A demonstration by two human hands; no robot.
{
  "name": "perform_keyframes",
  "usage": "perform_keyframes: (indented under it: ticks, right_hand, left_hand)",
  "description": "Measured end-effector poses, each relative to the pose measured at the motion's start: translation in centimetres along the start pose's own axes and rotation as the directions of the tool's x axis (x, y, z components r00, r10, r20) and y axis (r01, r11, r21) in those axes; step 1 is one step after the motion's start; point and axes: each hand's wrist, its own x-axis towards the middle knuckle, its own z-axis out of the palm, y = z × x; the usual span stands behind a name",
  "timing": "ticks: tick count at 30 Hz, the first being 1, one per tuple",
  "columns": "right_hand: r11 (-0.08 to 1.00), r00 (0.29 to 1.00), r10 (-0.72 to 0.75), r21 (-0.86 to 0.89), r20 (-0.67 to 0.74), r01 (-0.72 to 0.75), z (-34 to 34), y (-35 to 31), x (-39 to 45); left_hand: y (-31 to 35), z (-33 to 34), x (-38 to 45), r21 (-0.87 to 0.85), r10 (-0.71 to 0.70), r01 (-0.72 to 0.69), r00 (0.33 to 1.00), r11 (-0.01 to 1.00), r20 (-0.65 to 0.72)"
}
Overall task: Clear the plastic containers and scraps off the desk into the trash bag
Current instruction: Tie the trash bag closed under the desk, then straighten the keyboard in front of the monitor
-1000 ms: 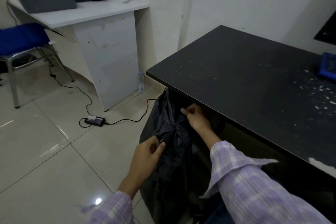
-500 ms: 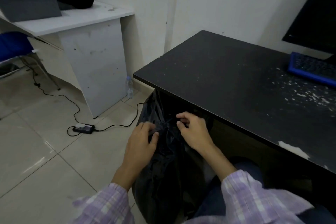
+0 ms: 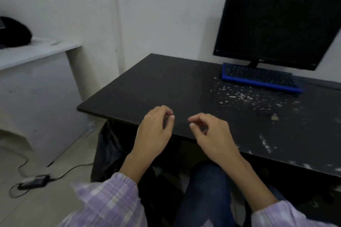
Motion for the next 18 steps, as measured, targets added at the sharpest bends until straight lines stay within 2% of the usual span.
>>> perform_keyframes:
  ticks: [4,11,18]
  right_hand:
    - [0.992,0.994,0.098,-0.072,-0.050,-0.101,-3.9,3.8,1.5]
    - [0.946,0.956,0.272,-0.153,-0.109,-0.286,-9.5,11.1,5.9]
    - [0.915,0.936,0.331,-0.200,-0.118,-0.349,-13.7,19.0,12.8]
  left_hand:
    - [3.0,4.4,4.2,-0.045,0.031,-0.027,0.995,0.999,0.097]
    - [6.8,12.4,11.9,-0.025,0.036,-0.031,0.963,0.999,0.266]
    - [9.6,20.1,19.6,-0.004,0.038,-0.039,0.935,0.999,0.353]
